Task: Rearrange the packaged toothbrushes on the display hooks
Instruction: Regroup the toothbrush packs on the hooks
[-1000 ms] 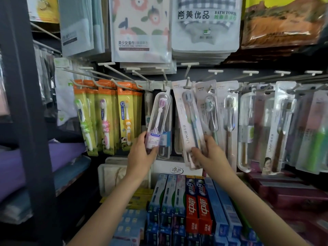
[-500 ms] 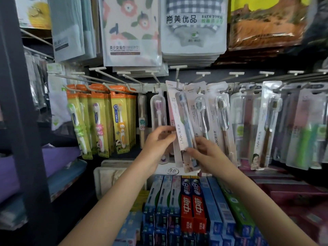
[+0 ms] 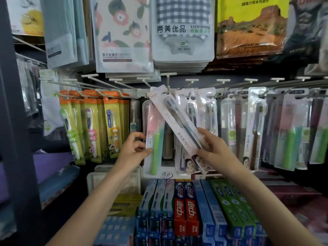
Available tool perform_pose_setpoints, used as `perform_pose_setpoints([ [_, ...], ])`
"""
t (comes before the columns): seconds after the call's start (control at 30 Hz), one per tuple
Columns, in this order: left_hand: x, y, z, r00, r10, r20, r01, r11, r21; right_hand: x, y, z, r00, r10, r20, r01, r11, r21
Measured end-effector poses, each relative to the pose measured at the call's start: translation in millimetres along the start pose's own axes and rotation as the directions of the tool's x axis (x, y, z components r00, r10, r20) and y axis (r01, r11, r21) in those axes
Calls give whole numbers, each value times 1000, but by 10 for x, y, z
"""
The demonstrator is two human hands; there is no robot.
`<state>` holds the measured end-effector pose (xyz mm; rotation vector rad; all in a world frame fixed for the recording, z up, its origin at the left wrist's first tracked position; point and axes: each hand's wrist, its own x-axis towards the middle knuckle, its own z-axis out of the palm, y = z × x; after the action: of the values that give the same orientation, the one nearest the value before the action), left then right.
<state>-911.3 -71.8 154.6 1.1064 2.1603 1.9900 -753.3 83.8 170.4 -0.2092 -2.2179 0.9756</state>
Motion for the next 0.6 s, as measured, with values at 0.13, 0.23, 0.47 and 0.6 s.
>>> perform_pose_setpoints([
  [0.13,-57,-89,-63,998,-9,64,8,1000,6,127,-69,-148,1000,7,-16,-7,998,-60],
  [0.23,-69,-97,-70,997,1,80,0,1000,-12,197,-164,-275,994,-84,-75,72,985,-159],
  [0.47,-228,-306,-53,999,35,40,-32,995,-93,85,-105,-390,914,-367,-172,299,897,-326],
  [0.6,-318,-109,24,985,137,101,-127,987,-96,-184,190,-321,902,-283,-325,275,959,-69],
])
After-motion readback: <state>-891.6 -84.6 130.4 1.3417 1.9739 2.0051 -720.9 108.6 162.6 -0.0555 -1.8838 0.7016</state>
